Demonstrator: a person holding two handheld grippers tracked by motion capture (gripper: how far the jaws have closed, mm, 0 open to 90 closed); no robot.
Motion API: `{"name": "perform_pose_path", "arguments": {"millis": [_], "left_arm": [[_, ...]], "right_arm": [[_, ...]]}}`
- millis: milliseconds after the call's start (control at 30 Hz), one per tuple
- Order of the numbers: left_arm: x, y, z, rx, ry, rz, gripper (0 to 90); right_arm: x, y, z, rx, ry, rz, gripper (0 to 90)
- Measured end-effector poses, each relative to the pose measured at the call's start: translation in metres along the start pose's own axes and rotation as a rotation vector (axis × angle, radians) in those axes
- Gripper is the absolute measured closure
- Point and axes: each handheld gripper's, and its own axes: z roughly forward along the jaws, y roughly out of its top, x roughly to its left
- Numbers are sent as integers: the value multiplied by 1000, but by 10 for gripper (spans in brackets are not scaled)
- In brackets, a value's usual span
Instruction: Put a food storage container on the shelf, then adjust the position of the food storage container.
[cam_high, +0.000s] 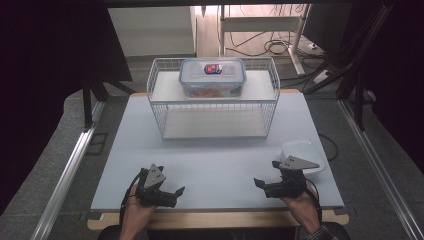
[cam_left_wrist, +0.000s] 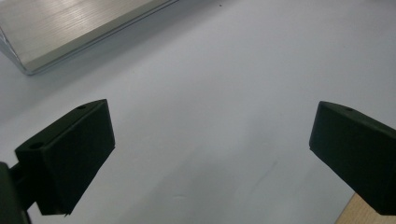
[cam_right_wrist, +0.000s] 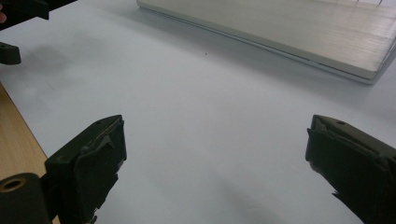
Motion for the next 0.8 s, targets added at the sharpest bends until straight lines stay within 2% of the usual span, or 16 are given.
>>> {"name": "perform_pose_path", "arguments": {"millis": [100, 167, 200, 333, 400, 533, 633, 700, 800], "left_arm": [[-1, 1, 0, 0, 9, 10, 0], [0, 1, 0, -2, 9, 6, 0], [0, 0, -1, -7, 8, 2, 0], [1, 0, -1, -6, -5, -10, 0], [2, -1, 1, -2, -27, -29, 0], [2, 0, 1, -1, -30, -29, 0], [2, 0, 2, 3, -33, -29, 0], [2, 0, 2, 9, -38, -34, 0], [2, 0, 3, 16, -42, -37, 0]], "right_arm": [[0, 0, 1, -7, -5, 26, 4], [0, 3, 0, -38, 16, 64, 0], [0, 4, -2, -56, 13, 66, 0], [-3, 7, -6, -44, -53, 32, 3], [-9, 8, -9, -22, -80, 39, 39], [-28, 10, -20, 9, -148, 89, 190], [-45, 10, -34, -12, -196, 136, 341], [-53, 10, -41, -12, -227, 136, 444], [-69, 8, -50, 27, -249, 130, 632]]}}
